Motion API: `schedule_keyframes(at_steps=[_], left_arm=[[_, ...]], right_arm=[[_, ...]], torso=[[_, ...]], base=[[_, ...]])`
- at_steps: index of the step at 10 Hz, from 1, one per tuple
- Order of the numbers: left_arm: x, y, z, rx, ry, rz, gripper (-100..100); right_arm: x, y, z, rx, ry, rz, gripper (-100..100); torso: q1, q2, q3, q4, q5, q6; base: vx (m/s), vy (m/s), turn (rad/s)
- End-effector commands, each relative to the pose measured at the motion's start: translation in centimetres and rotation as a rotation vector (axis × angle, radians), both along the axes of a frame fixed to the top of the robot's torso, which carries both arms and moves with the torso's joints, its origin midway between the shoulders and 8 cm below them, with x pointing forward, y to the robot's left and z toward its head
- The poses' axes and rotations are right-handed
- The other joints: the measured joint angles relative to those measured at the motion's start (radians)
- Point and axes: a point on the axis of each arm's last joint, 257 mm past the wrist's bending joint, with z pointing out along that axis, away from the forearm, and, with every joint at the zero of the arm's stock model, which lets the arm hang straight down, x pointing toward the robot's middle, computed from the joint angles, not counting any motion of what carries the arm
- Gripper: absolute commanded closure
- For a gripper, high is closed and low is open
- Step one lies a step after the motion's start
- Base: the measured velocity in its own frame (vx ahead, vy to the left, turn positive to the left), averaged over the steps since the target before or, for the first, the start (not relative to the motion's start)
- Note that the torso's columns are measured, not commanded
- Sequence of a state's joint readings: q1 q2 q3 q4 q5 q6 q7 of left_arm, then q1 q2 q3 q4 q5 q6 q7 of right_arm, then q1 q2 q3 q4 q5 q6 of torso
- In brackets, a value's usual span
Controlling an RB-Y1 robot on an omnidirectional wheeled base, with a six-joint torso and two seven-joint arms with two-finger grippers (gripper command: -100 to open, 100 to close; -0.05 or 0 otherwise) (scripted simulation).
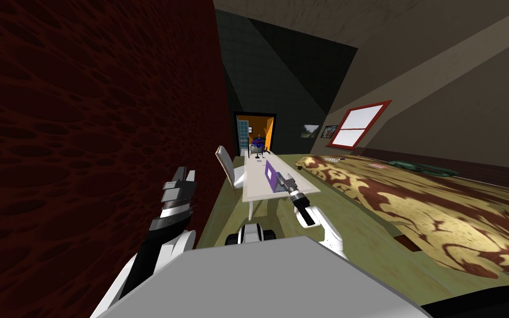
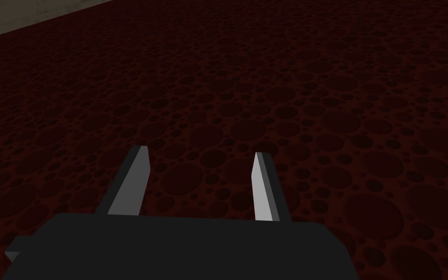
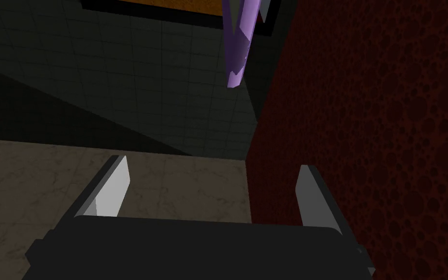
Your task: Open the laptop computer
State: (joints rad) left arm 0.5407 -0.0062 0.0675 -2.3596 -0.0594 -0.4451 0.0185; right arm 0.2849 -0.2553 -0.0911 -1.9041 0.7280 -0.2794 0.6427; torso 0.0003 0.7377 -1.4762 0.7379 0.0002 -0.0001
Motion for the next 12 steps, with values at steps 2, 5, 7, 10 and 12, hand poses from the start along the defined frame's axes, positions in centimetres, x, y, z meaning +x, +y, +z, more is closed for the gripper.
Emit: schedule_keyframes(at_steps=[2,5,7,10,12], left_arm=[[0.0,0.0,0.0,0.000,0.000,0.000,0],[0.0,0.0,0.0,0.000,0.000,0.000,0],[0.0,0.0,0.0,0.000,0.000,0.000,0],[0.0,0.0,0.0,0.000,0.000,0.000,0],[0.0,0.0,0.0,0.000,0.000,0.000,0]], right_arm=[[1.0,-1.4,-1.8,-0.176,0.029,-0.053,-100],[1.7,-2.8,-3.4,-0.332,0.056,-0.094,-100],[2.3,-4.4,-4.7,-0.473,0.081,-0.127,-100],[2.8,-5.9,-5.6,-0.616,0.100,-0.156,-100],[3.2,-7.3,-6.2,-0.733,0.115,-0.177,-100]], torso=[[0.001,0.000,0.000,0.000,0.000,0.000],[0.000,0.000,0.000,0.000,0.000,0.000],[-0.001,0.000,0.000,0.000,0.000,0.000],[-0.001,0.000,0.000,0.000,0.000,0.000],[0.000,0.000,0.000,0.000,0.000,0.000]], base=[[0.006,0.074,0.010],[0.005,0.065,0.009],[0.002,0.061,0.012],[0.003,0.054,0.008],[0.006,0.067,0.009]])
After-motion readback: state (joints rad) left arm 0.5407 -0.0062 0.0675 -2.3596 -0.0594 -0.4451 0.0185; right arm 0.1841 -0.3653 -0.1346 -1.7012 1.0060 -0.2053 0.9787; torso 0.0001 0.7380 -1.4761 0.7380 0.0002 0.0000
